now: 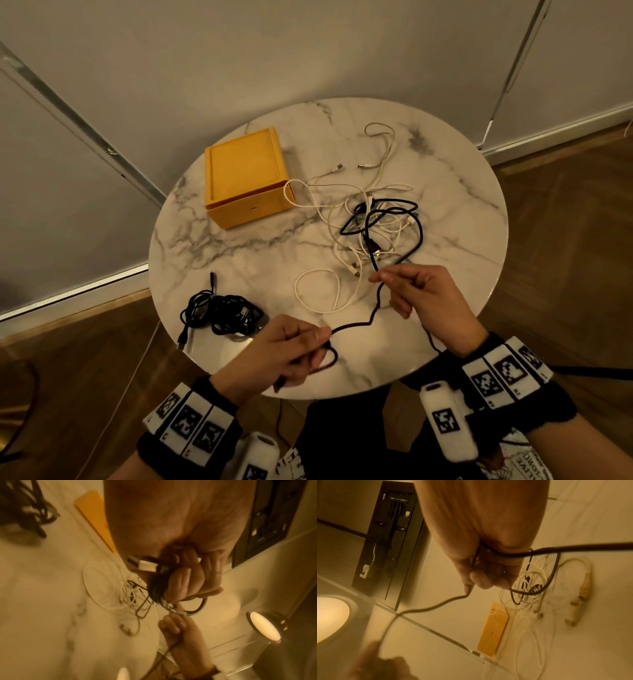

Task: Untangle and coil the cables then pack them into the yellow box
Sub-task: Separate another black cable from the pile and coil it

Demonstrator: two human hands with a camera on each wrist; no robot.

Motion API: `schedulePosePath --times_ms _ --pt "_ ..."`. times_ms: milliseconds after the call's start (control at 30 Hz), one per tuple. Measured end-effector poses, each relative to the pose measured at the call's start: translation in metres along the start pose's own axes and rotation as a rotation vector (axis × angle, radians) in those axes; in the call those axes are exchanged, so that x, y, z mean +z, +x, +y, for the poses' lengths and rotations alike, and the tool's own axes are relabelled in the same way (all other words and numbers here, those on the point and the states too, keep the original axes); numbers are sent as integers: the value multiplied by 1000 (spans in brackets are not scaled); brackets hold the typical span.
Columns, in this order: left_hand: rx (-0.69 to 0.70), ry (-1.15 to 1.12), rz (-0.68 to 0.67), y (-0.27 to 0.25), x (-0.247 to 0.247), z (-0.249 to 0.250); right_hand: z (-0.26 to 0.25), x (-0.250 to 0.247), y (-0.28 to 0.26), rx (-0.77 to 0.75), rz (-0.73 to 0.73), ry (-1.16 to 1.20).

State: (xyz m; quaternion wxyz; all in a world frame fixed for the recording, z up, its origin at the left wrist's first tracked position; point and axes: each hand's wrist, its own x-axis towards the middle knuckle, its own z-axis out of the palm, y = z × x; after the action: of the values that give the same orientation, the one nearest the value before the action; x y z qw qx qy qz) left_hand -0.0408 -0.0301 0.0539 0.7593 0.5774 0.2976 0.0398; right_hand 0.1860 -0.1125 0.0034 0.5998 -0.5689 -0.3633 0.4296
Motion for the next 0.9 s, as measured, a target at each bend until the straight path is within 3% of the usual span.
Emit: schedulePosePath --times_ms 200,267,367,533,700,900 --pt "105 -451 -286 -6 12 11 9 13 -13 46 -173 -147" --pt "178 -558 -318 -3 14 16 15 23 -22 8 -239 -290" --pt "291 -571 -189 3 11 20 25 42 -39 -61 -333 -495" --pt "361 -503 74 13 -4 17 19 65 -52 -107 -301 -637" --pt "336 -405 149 14 -12 12 5 69 -60 -202 -334 -768" --pt "326 -364 130 12 2 7 -12 78 -61 -279 -471 -953"
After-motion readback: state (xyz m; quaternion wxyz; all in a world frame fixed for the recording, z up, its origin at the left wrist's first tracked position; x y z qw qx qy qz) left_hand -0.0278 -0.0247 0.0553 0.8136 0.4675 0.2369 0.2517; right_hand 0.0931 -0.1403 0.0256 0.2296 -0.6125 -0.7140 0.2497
